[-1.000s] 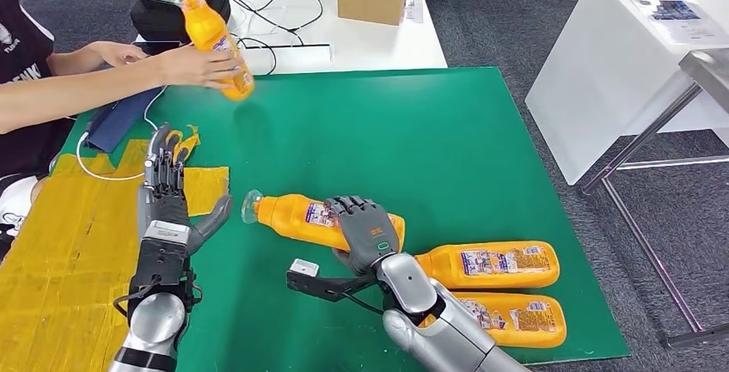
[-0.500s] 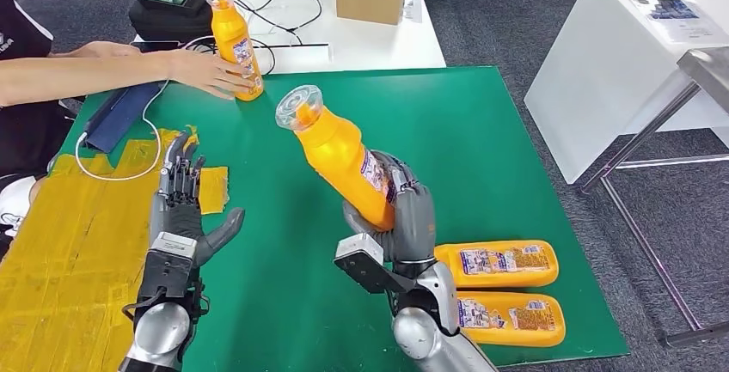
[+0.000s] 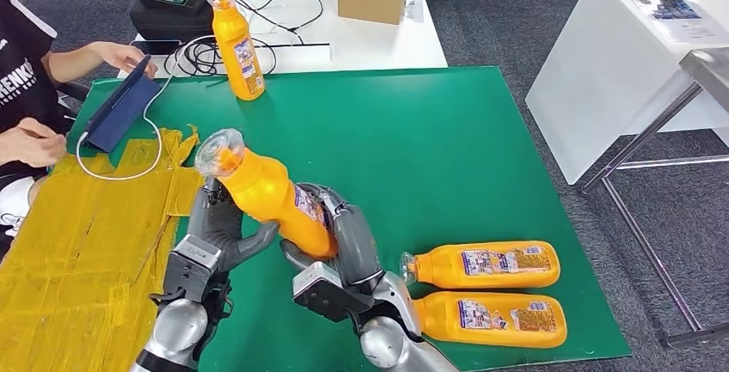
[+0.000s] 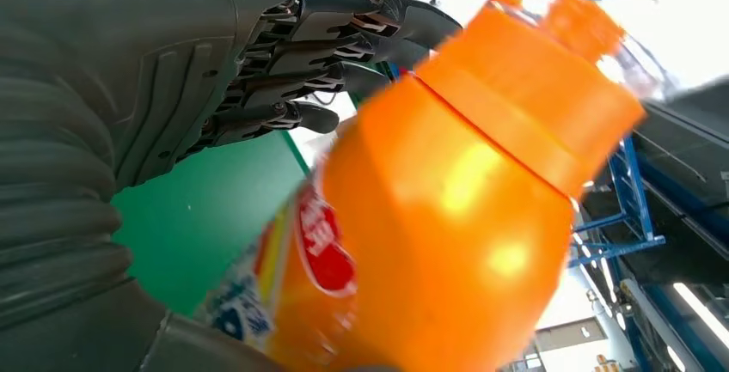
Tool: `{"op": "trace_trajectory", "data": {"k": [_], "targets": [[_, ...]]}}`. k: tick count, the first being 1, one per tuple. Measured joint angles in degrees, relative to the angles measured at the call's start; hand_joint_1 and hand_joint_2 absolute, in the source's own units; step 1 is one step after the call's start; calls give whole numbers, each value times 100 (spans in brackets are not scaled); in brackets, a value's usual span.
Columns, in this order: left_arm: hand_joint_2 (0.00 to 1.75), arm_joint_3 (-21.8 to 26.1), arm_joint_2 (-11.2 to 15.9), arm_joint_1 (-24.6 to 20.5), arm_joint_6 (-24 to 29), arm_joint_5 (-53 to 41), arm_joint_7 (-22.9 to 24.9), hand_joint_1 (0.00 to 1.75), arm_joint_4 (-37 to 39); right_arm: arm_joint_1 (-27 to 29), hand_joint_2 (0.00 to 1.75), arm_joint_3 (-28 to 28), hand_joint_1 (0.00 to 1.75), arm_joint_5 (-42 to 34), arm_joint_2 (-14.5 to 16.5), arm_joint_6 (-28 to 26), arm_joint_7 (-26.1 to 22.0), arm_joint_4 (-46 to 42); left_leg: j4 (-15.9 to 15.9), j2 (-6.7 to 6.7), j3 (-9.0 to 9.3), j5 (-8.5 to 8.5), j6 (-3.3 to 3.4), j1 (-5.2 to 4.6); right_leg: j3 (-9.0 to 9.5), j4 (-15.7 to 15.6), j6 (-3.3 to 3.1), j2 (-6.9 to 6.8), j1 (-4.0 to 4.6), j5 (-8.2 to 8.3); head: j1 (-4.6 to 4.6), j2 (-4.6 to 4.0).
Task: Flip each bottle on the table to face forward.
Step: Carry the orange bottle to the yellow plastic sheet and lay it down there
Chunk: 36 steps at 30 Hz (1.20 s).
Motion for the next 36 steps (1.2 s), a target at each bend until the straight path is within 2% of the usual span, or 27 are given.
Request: {"op": "trace_trajectory", "data": {"k": [6,13,17,21,36], "targets": [[175,-70,29,-17,-106,76,-4,0,0,-16,175,74,175,2,11,29,0,87,0,1,0,0,0,0,-2,0,0,0,1,0,0,0],[175,-118,68,-59,-1108,918,-138,0,-33,-133,175,337,175,117,11,277,-95,309,0,2,0,0,0,1,-2,1,0,1,1,0,0,0],[175,-106,164,-64,-1406,1067,-185,3,-46,-251,175,468,175,182,15,252,-162,515,0,2,0,0,0,1,-4,1,0,1,1,0,0,0],[175,-102,228,-58,-1517,1098,-240,175,-46,-306,175,513,175,189,15,245,-179,614,0,3,0,0,0,1,-5,1,0,1,1,0,0,0],[175,-103,239,-43,-1398,1021,-252,175,-33,-297,175,574,175,147,13,141,-204,643,0,3,0,0,0,1,-6,0,0,1,1,0,0,0]]}}
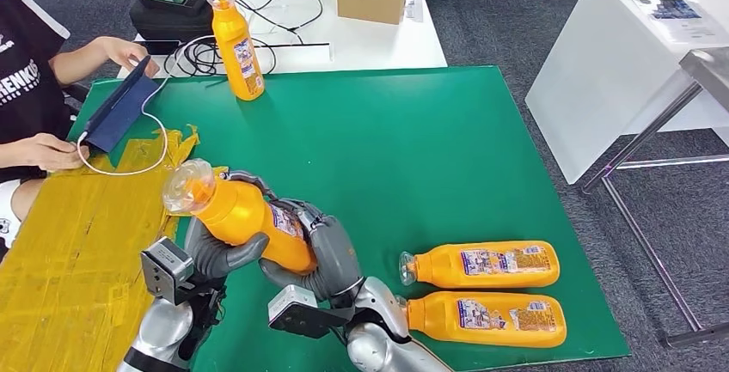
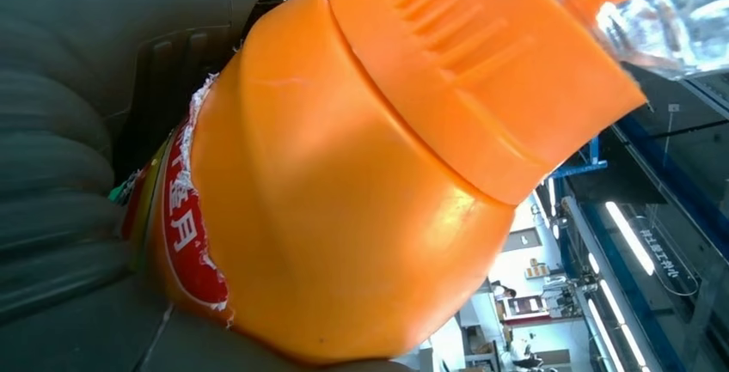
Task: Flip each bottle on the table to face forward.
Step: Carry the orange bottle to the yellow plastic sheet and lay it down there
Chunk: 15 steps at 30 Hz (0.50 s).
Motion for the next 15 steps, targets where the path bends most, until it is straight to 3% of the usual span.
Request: {"op": "trace_trajectory", "data": {"k": [1,2,5,6,11,15], "targets": [[175,-2,-1,0,22,-10,-2,175,0,5,175,2,175,-9,0,-8,-1,-8,0,0,0,0,0,0,0,0,0,0,0,0,0,0],[175,-4,-1,0,51,-24,-5,175,0,11,175,4,161,-24,0,-17,-2,-19,0,0,0,0,0,0,0,0,0,0,0,0,0,0],[175,-14,-7,-1,180,-93,-13,175,-4,52,175,9,31,-91,-2,-74,-4,-84,0,0,0,0,0,0,0,0,0,0,0,0,1,0],[175,-16,-11,-1,258,-146,-14,175,-10,73,175,9,0,-125,-2,-104,-5,-115,0,0,0,0,0,0,0,0,0,0,0,0,1,0],[175,-29,56,-10,1153,-1067,172,175,-127,300,175,-61,0,-319,-53,-255,-16,-445,0,-2,-2,0,0,0,0,0,0,-1,0,0,2,0],[175,191,363,-158,2374,-2935,1068,175,-117,657,175,-350,0,-165,-228,-410,130,-1142,0,0,-2,0,0,0,-5,0,0,0,1,0,1,0]]}}
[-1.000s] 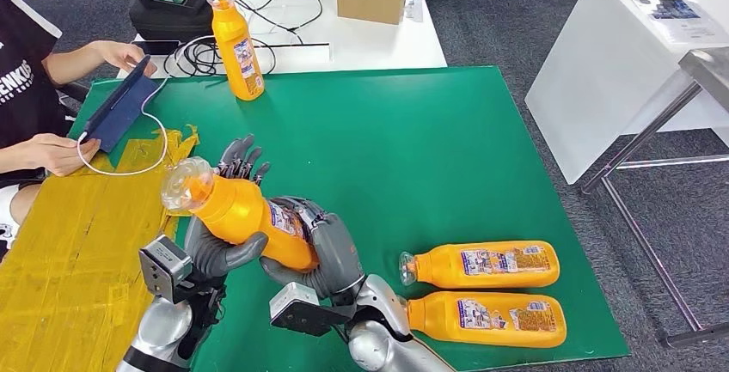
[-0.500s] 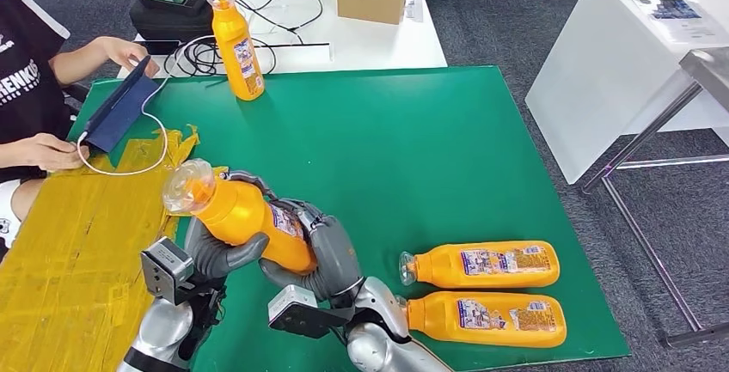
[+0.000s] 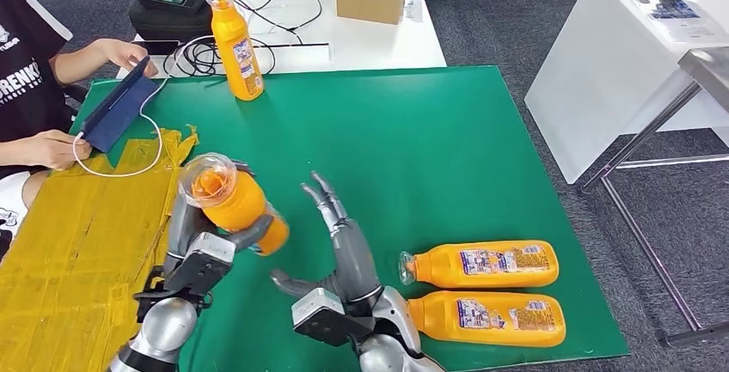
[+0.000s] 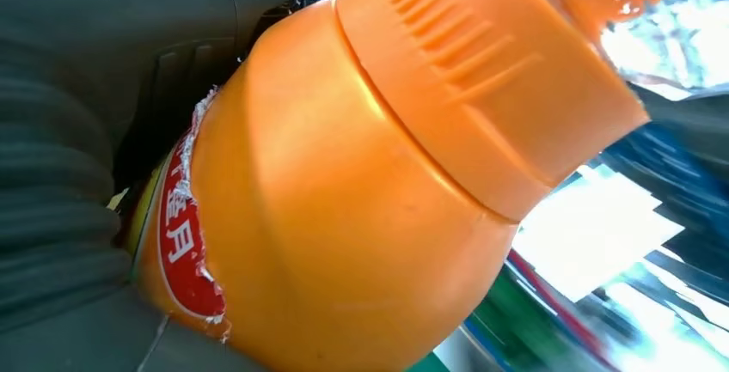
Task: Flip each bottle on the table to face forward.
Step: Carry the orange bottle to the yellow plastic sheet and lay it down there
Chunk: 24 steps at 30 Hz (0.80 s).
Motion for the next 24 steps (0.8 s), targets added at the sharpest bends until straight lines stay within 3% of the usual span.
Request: {"op": "trace_trajectory", "data": {"k": [2,5,11,15,20,24], "targets": [[175,211,222,-167,391,-1217,577,175,181,179,175,-219,0,295,-137,86,249,-417,0,0,0,1,-1,1,0,0,0,0,1,0,1,0],[175,483,509,-411,526,-2484,1171,175,604,357,175,-521,0,841,-357,374,627,-904,0,1,1,3,-1,2,1,2,-1,1,1,1,1,0],[175,724,805,-604,597,-3252,1549,175,1180,541,175,-848,0,1319,-676,585,916,-1429,0,1,-1,4,0,0,2,2,-1,2,-2,3,1,0],[175,717,900,-712,600,-4255,2037,175,1460,537,175,-899,0,1933,-943,954,1339,-1565,0,1,-3,3,-1,-2,0,0,-1,2,-3,2,1,0],[175,547,964,-1041,372,-4883,1936,175,2260,389,175,-911,0,2772,-1662,1424,1721,-1570,1,-2,-3,4,1,-5,0,-2,4,0,-5,6,1,0],[175,326,896,-1322,359,-4782,1823,175,3176,217,175,-960,0,2892,-2498,1935,1768,-1502,4,-2,-3,8,6,-10,2,-2,14,0,-9,13,1,0]]}}
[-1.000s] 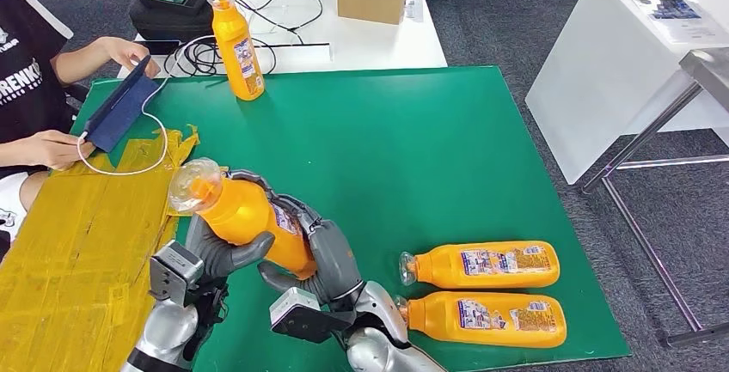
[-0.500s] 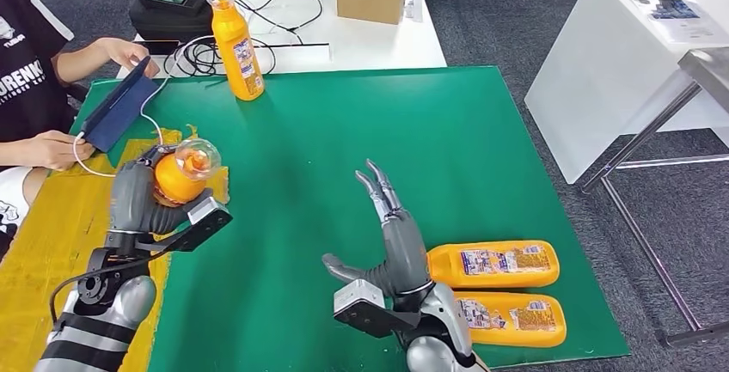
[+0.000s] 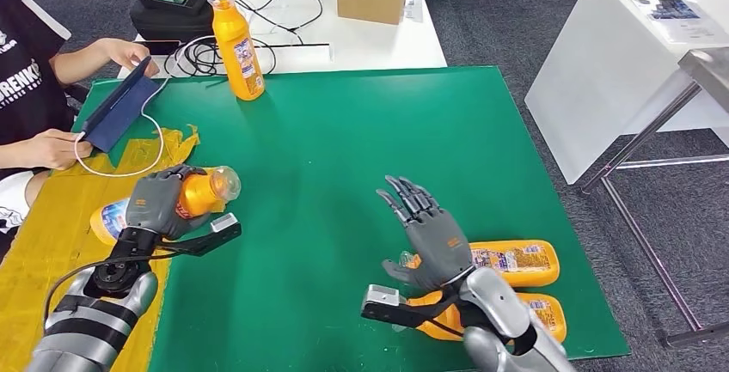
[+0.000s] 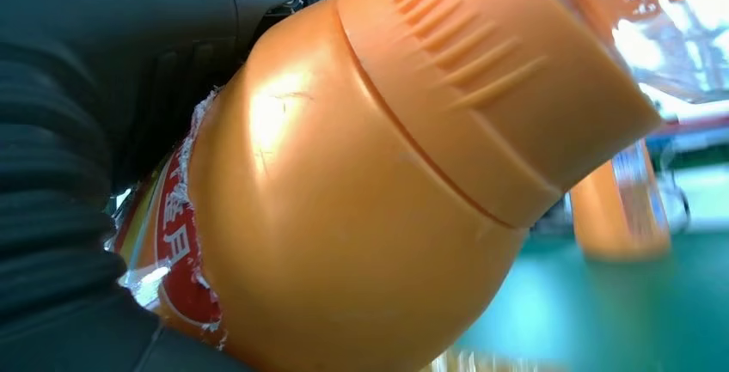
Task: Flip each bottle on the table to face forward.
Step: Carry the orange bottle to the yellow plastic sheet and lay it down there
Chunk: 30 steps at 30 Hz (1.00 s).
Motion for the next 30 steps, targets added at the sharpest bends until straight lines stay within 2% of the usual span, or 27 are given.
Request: {"op": "trace_trajectory", "data": {"k": [3,6,7,10,11,15,18,30], "targets": [[175,-96,-70,-193,132,108,-38,175,555,-53,175,-104,0,-171,-610,243,-86,47,1,-4,-1,1,1,-9,5,1,3,-1,-9,2,0,0],[175,-168,-112,-389,186,148,-57,174,931,-87,175,-174,0,-239,-997,335,-126,67,1,-5,3,-1,1,-11,7,0,3,-1,-12,1,-1,0],[175,-183,-123,-436,190,172,-62,151,1022,-91,175,-183,0,-252,-1082,384,-120,68,1,-4,5,-1,1,-11,7,0,3,-1,-12,1,-3,0],[175,-213,-162,-554,248,273,-68,21,1270,-85,175,-204,0,-400,-1381,584,-86,69,0,-6,9,1,3,-11,10,1,4,-3,-11,1,-5,0],[175,-218,-174,-585,302,300,-62,0,1357,-73,175,-227,0,-483,-1506,644,-85,68,-1,-7,10,2,5,-11,12,1,4,-3,-11,0,-4,0],[175,-230,-213,-626,523,341,14,0,1678,79,175,-441,0,-741,-1971,790,-122,28,-1,-3,13,4,7,-11,15,1,7,-1,-11,3,-3,0],[175,-231,-236,-594,539,348,36,0,1840,188,175,-564,0,-784,-2176,822,-144,-11,-1,3,11,4,8,-11,11,1,10,3,-11,6,-2,0],[175,-222,-294,-594,574,470,3,0,2057,303,175,-676,0,-847,-2360,871,-149,-91,-1,-2,5,4,9,-11,6,0,11,0,-12,5,-4,0]]}}
